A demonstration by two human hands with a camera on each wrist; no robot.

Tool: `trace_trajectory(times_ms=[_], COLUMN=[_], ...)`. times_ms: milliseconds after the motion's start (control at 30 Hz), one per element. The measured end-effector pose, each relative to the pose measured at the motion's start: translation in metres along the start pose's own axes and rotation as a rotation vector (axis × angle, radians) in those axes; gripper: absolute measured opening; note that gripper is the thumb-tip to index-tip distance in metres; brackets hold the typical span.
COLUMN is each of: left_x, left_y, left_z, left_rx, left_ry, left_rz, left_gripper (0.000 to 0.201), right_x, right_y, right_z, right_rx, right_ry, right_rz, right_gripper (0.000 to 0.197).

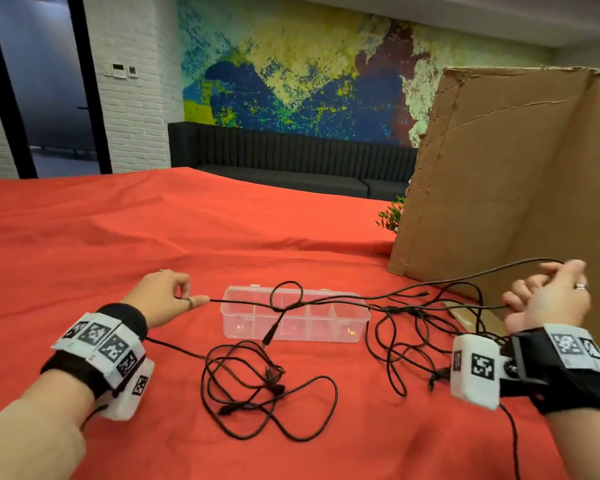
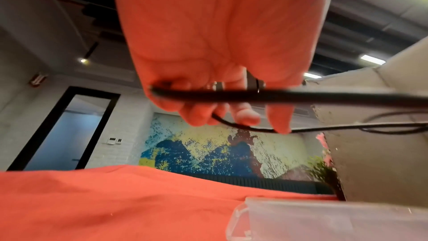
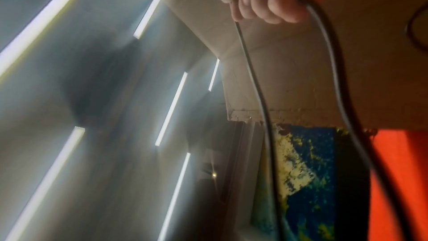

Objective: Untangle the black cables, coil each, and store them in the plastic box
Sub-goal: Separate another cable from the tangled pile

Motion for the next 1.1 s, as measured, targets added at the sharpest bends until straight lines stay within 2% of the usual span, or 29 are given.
trace_trajectory(times_ms=[100, 200, 267, 333, 400, 467, 500, 567, 600, 633, 700, 767, 833, 900, 933, 967, 1033, 1100], left_x=[0.001, 0.000, -0.007, -0.019, -0.034, -0.048, -0.054, -0.068, -0.073, -0.077, -0.083, -0.087, -0.090, -0.087, -0.085, -0.077, -0.056, -0.039], left_y=[0.009, 0.013, 0.014, 0.014, 0.013, 0.014, 0.015, 0.017, 0.019, 0.020, 0.022, 0.024, 0.025, 0.027, 0.028, 0.030, 0.035, 0.034], left_z=[0.004, 0.005, 0.006, 0.007, 0.008, 0.009, 0.009, 0.007, 0.007, 0.005, 0.002, -0.003, -0.010, -0.014, -0.015, -0.016, -0.015, -0.014], left_rx=[-0.062, -0.103, -0.162, -0.223, -0.263, -0.290, -0.287, -0.260, -0.250, -0.242, -0.198, -0.145, -0.127, -0.125, -0.132, -0.148, -0.179, -0.129], left_ry=[0.045, 0.121, 0.143, 0.137, 0.149, 0.143, 0.120, 0.067, 0.044, 0.024, -0.021, -0.074, -0.106, -0.105, -0.087, -0.055, -0.004, 0.055], left_rz=[-0.032, -0.030, -0.139, -0.431, -0.816, -1.054, -1.124, -1.218, -1.264, -1.313, -1.396, -1.420, -1.458, -1.464, -1.422, -1.342, -0.963, -0.402], left_gripper=[0.031, 0.042, 0.042, 0.041, 0.036, 0.036, 0.036, 0.035, 0.034, 0.033, 0.037, 0.046, 0.050, 0.048, 0.043, 0.036, 0.032, 0.031], right_x=[0.000, -0.003, -0.007, -0.021, -0.046, -0.069, -0.078, -0.090, -0.097, -0.107, -0.136, -0.167, -0.190, -0.201, -0.202, -0.201, -0.194, -0.182], right_y=[0.011, 0.018, 0.014, 0.002, -0.010, -0.020, -0.024, -0.037, -0.048, -0.058, -0.074, -0.086, -0.094, -0.100, -0.102, -0.102, -0.103, -0.105], right_z=[0.002, 0.002, 0.001, 0.002, -0.004, -0.020, -0.031, -0.061, -0.082, -0.102, -0.133, -0.151, -0.161, -0.163, -0.163, -0.162, -0.161, -0.159], right_rx=[-0.082, -0.147, -0.130, -0.027, 0.149, 0.298, 0.330, 0.422, 0.520, 0.639, 0.866, 1.029, 1.136, 1.164, 1.158, 1.144, 1.094, 1.047], right_ry=[0.053, 0.065, 0.104, 0.097, 0.082, 0.143, 0.195, 0.405, 0.496, 0.525, 0.401, 0.130, -0.065, -0.176, -0.229, -0.270, -0.305, -0.232], right_rz=[-0.018, -0.052, -0.203, -0.521, -0.890, -1.241, -1.383, -1.513, -1.541, -1.576, -1.638, -1.632, -1.595, -1.441, -1.341, -1.252, -1.103, -1.035], right_gripper=[0.032, 0.031, 0.034, 0.036, 0.031, 0.022, 0.026, 0.047, 0.053, 0.056, 0.061, 0.066, 0.057, 0.022, 0.014, 0.017, 0.018, 0.018])
Point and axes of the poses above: each hand's wrist, its own z-axis towards the middle knuckle, its own y-axis out of the back of the hand, x = y × z, the point moved 5 cm from there along z, towards the middle knuckle, and after that the axes turned 13 degrees about -y, right-handed, at the moved point
